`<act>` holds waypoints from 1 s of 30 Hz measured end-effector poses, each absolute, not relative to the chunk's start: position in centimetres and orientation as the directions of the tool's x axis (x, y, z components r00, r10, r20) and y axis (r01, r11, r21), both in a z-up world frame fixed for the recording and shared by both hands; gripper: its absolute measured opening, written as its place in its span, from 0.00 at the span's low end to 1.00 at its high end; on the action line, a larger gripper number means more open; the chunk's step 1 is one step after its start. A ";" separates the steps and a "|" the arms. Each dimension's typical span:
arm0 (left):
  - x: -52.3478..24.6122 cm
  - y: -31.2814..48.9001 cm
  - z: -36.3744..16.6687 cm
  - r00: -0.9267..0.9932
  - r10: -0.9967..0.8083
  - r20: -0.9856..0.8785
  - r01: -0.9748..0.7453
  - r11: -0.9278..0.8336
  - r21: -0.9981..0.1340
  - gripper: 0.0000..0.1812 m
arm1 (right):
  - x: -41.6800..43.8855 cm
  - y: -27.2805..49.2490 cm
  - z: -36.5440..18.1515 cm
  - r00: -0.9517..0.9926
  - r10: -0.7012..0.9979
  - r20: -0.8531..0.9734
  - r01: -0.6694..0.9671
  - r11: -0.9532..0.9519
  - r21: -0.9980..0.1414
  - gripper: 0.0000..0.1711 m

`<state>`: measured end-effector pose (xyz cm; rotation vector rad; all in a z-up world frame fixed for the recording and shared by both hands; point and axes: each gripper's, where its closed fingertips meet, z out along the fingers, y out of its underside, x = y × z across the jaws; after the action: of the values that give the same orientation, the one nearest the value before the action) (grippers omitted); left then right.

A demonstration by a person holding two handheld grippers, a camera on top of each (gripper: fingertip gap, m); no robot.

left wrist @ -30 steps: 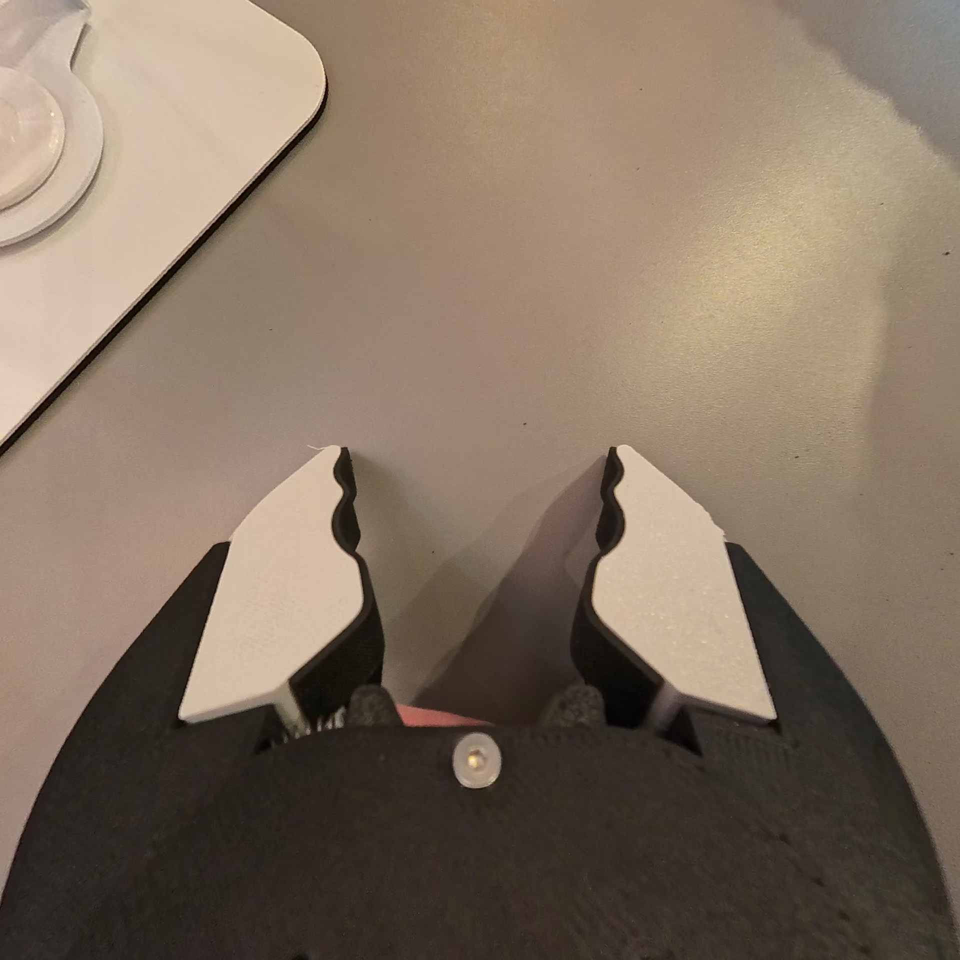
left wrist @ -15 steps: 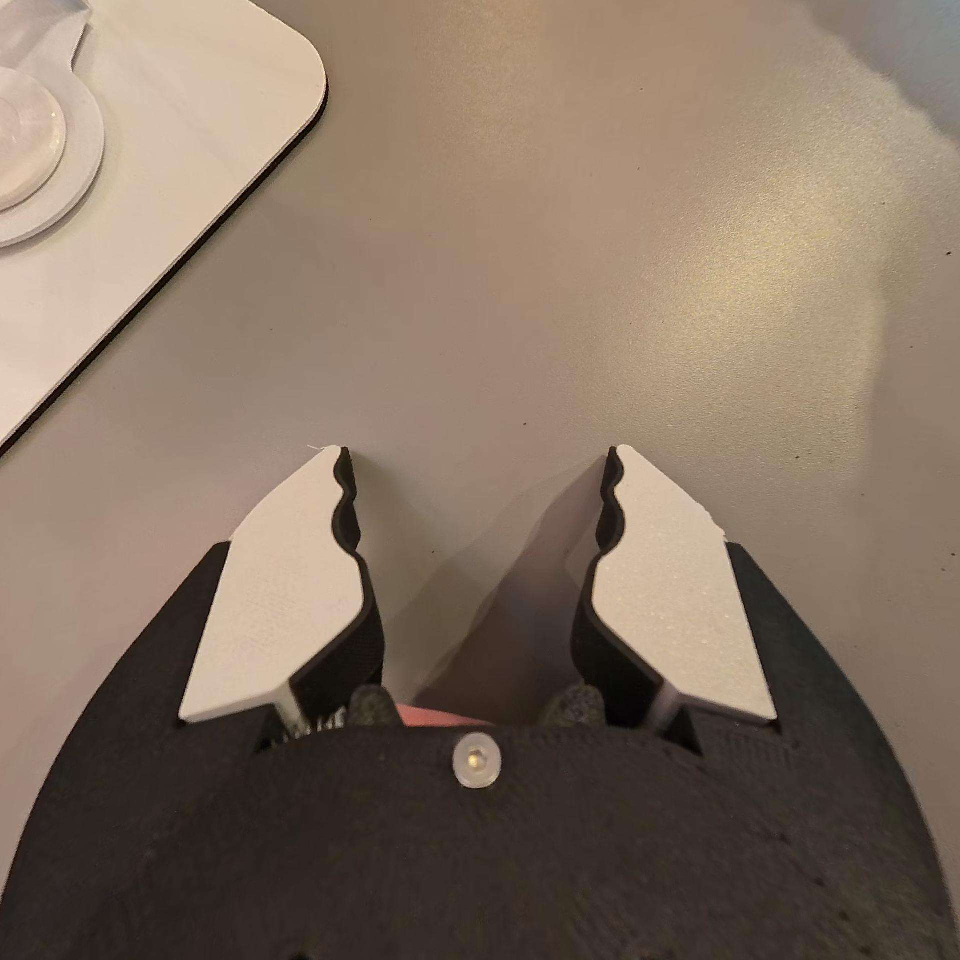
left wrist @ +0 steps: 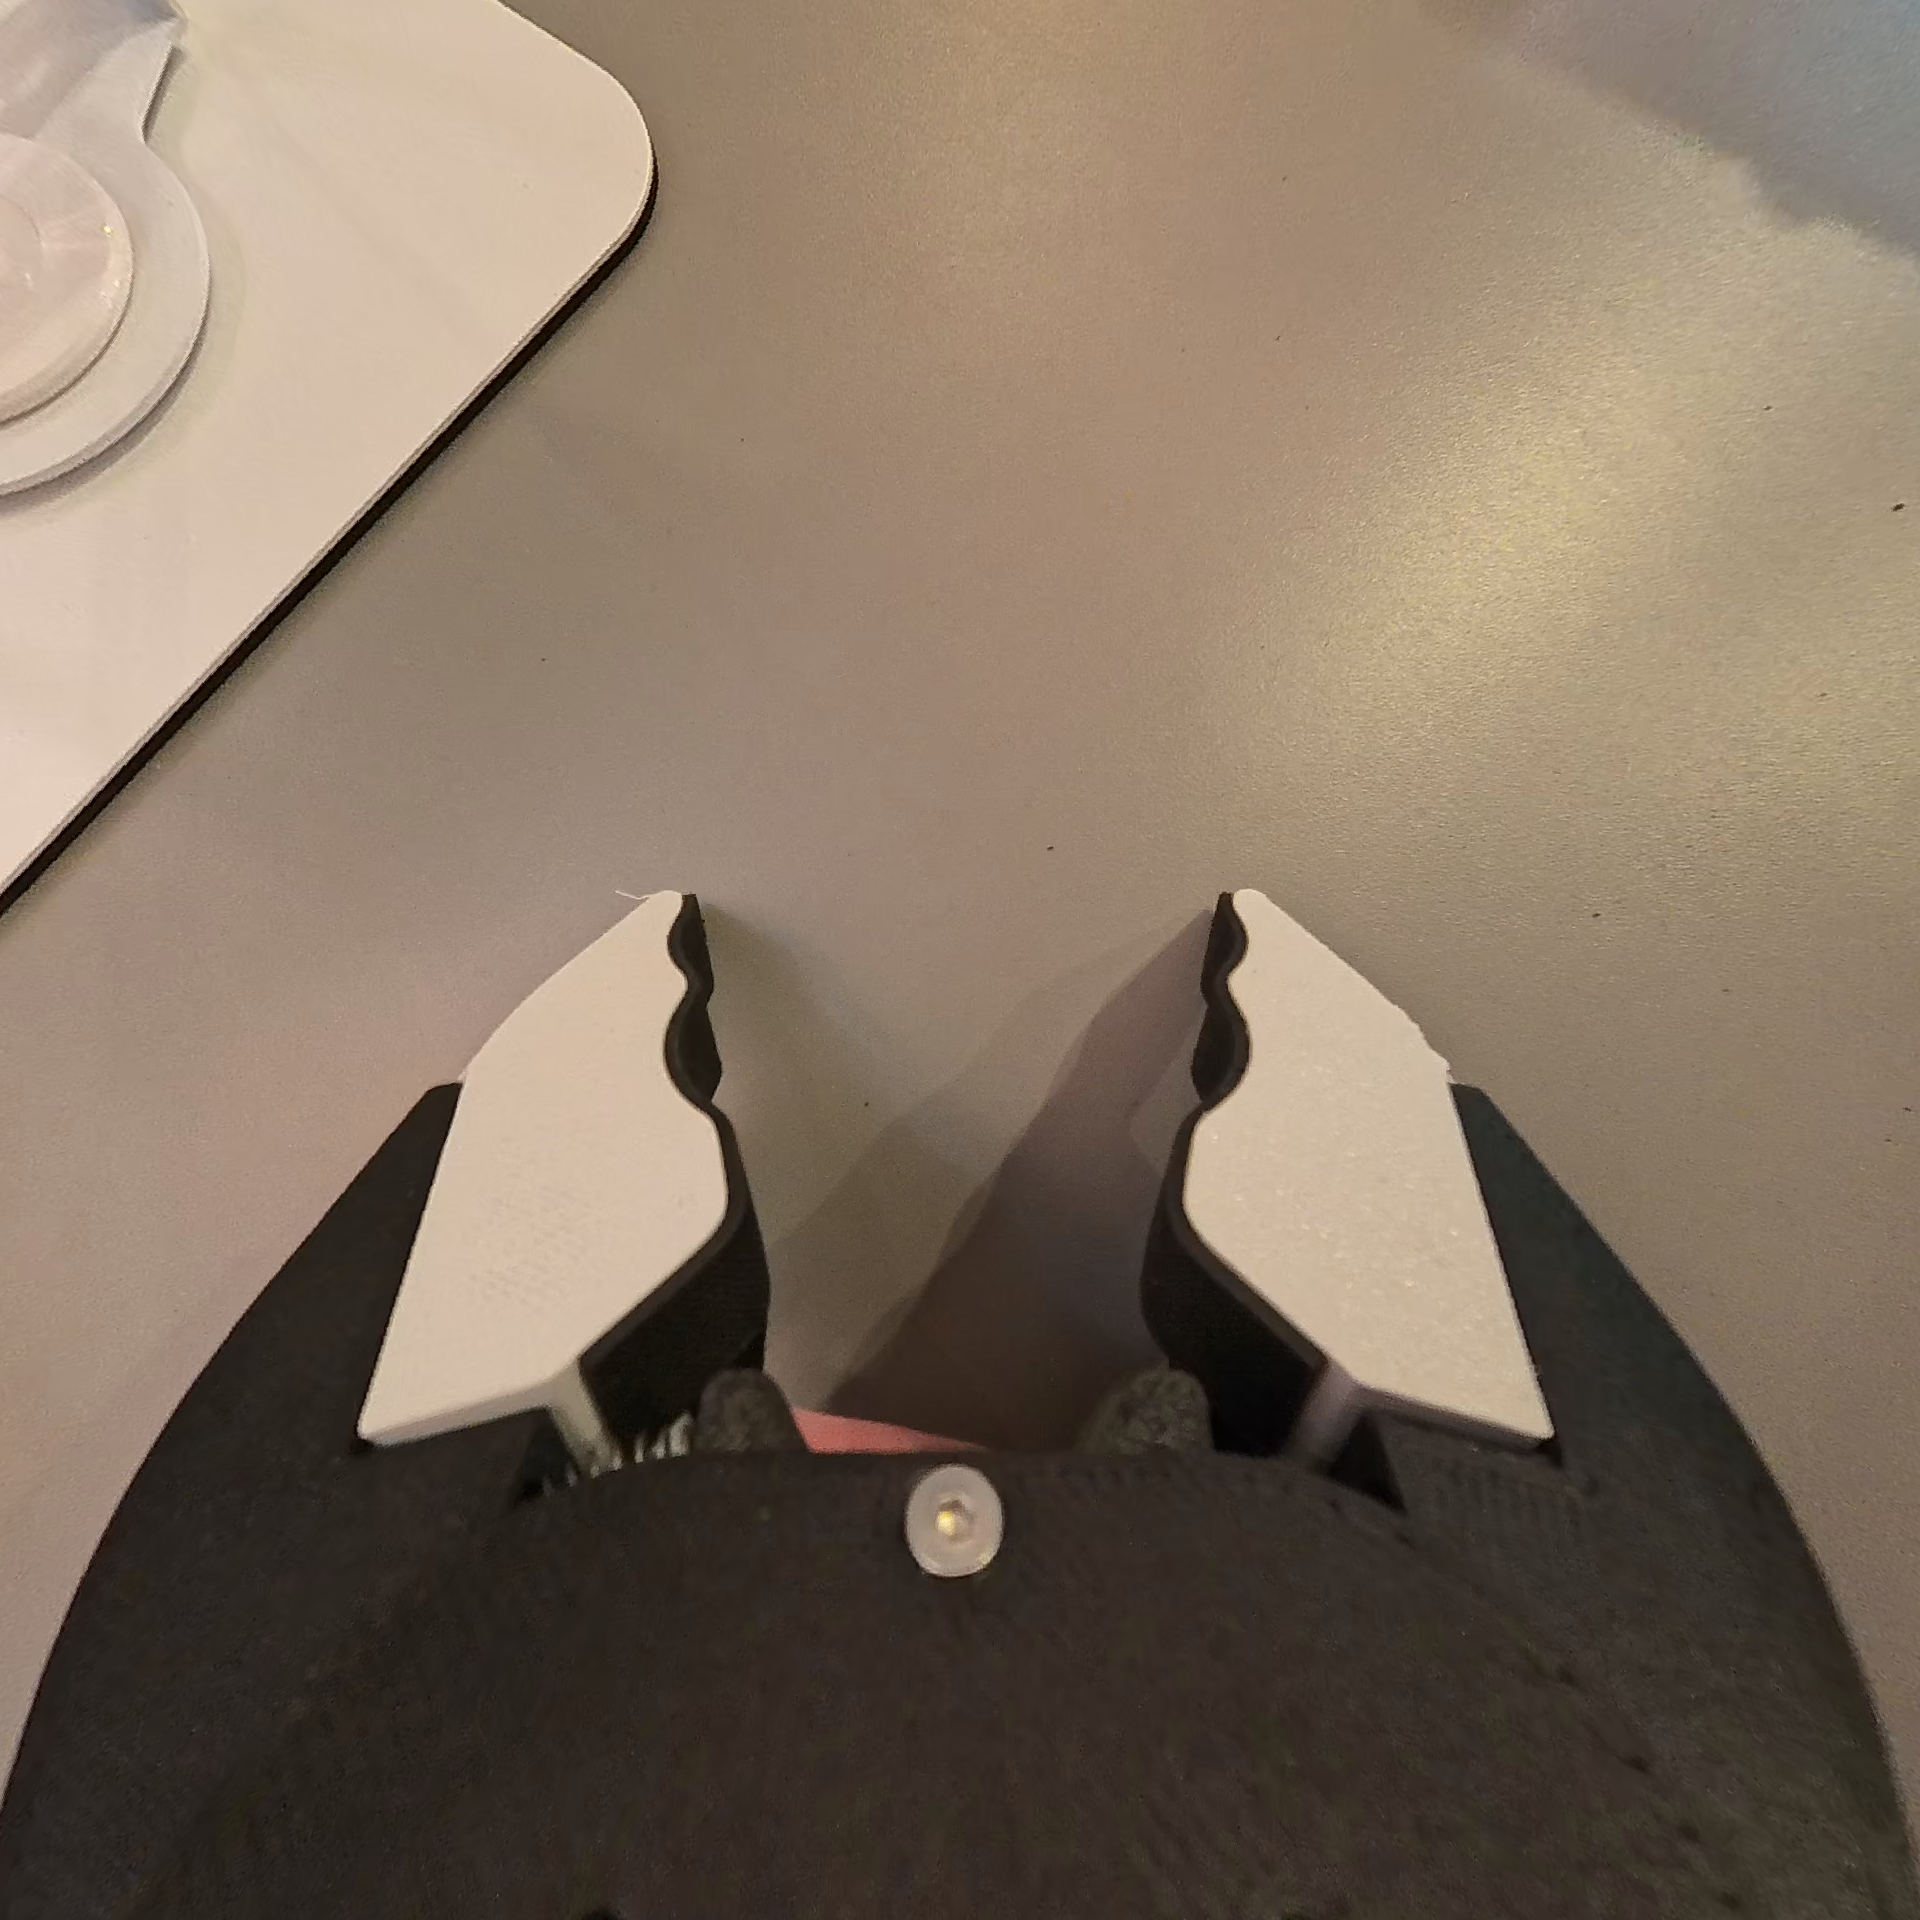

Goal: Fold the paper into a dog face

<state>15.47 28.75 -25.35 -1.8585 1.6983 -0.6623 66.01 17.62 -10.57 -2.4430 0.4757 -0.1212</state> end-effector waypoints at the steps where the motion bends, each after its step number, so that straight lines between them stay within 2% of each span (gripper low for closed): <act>1: 15.5 28.7 -25.3 0.089 -0.996 0.003 -0.735 -0.068 -0.674 0.50 | 65.9 16.4 -10.7 0.922 -0.387 -0.022 -0.320 -0.728 -0.607 0.00; 8: 15.5 28.7 -25.3 0.088 -0.996 0.003 -0.735 -0.068 -0.675 0.50 | 63.3 10.9 -15.3 0.900 -0.435 -0.003 -0.385 -0.793 -0.473 0.00; 17: 15.5 28.7 -25.3 0.089 -0.996 0.002 -0.735 -0.067 -0.675 0.50 | 58.0 11.3 -19.9 0.939 -0.307 -0.153 -0.339 -0.900 -0.273 0.05; 22: 15.5 28.7 -25.3 0.089 -0.996 0.002 -0.735 -0.067 -0.675 0.50 | 58.3 11.9 -18.3 0.934 -0.293 -0.205 -0.346 -0.886 -0.308 0.13; 23: 15.5 28.7 -25.3 0.089 -0.996 0.002 -0.735 -0.067 -0.675 0.50 | 58.7 11.8 -17.8 0.933 -0.298 -0.201 -0.350 -0.883 -0.313 0.18; 26: 15.5 28.7 -25.3 0.089 -0.996 0.003 -0.735 -0.067 -0.675 0.50 | 60.3 12.4 -16.4 0.934 -0.305 -0.187 -0.354 -0.864 -0.358 0.16; 30: 15.5 28.7 -25.4 0.089 -0.996 0.003 -0.735 -0.067 -0.675 0.50 | 60.8 13.9 -16.7 0.943 -0.281 -0.180 -0.326 -0.887 -0.328 0.22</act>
<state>15.47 28.72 -25.35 -1.8583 1.6981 -0.6618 60.77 13.91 -16.69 -2.7397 0.4427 0.1801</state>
